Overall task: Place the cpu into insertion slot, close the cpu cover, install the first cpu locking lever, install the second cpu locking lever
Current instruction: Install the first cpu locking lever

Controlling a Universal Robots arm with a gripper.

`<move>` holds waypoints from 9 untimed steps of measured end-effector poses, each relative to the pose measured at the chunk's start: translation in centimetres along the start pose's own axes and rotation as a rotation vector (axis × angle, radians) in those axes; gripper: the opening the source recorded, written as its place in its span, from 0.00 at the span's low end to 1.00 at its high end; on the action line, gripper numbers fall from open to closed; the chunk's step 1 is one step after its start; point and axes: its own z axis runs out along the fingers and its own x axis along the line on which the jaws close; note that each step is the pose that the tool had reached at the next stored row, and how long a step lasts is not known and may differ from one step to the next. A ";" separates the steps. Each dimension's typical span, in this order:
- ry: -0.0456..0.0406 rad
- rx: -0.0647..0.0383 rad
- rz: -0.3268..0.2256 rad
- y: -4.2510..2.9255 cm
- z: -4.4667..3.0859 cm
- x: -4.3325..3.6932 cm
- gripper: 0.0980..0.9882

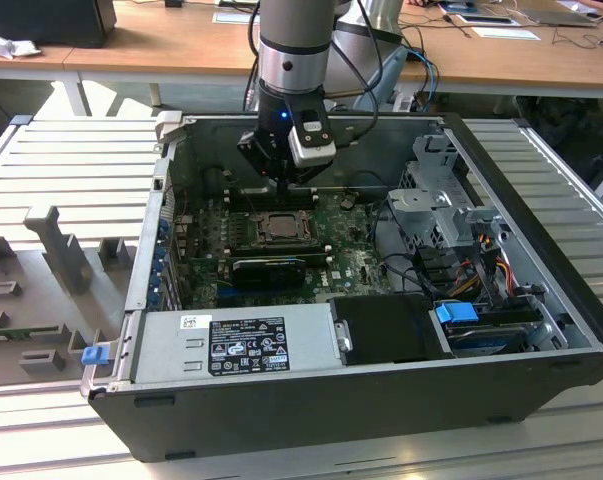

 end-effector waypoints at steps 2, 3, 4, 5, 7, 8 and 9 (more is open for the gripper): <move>0.0003 0.000 -0.022 0.00 0.00 0.00 0.01; 0.0004 0.001 -0.030 0.00 0.00 0.00 0.01; 0.0006 0.001 -0.040 0.00 0.00 0.00 0.01; 0.0007 0.001 -0.050 0.00 0.00 0.00 0.01; 0.0010 0.002 -0.070 0.00 0.00 0.00 0.01; 0.0012 0.002 -0.078 0.00 0.00 0.00 0.01; 0.0013 0.002 -0.087 0.00 0.00 0.00 0.01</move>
